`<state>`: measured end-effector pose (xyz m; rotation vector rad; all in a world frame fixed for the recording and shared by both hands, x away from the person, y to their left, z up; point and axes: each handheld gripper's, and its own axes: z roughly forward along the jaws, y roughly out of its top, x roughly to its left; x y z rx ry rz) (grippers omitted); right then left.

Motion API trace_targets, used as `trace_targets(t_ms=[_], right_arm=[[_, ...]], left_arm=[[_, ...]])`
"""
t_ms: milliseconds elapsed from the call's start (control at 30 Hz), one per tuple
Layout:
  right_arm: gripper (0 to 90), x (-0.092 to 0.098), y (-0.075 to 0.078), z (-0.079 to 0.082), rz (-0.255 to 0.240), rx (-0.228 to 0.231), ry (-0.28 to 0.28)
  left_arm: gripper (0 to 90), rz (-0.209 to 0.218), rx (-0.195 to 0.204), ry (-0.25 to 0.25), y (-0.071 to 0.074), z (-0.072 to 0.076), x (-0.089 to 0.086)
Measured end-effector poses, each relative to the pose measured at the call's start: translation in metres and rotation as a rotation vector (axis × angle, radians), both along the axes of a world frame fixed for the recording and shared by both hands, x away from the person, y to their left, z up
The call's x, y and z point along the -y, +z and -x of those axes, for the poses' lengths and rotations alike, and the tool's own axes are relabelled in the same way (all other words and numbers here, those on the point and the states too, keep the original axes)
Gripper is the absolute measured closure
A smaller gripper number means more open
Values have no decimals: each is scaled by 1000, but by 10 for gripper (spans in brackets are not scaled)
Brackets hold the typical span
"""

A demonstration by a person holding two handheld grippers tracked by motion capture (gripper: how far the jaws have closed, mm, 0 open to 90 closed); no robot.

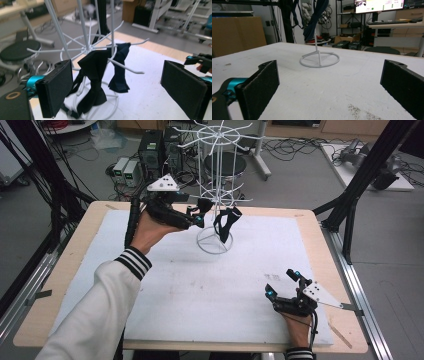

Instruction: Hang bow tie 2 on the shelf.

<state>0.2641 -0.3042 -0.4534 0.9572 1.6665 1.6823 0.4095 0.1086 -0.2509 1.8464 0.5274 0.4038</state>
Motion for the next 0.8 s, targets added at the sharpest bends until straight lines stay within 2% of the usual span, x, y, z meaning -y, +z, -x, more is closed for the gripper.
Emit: trace_targets(t_ms=[100,233,333,467,600,800], right_arm=[[14,-1,0,1,0,0,2],[14,-2,0,0,9,2,-1],[14,-1,0,0,10,3,-2],[14,-2,0,0,17,2,-6],[14,-2,0,0,17,1,-10],[14,-3,0,1,24,-2,-16]], left_arm=[[107,47,30,-18,-3,10,-13],[107,88,73,-40,-12,26,-35],[106,100,91,-45,-22,36,-52],[104,113,155,-41,-41,50,-77],[104,161,162,-44,-60,61,-99],[104,179,177,-21,-91,82,-117]])
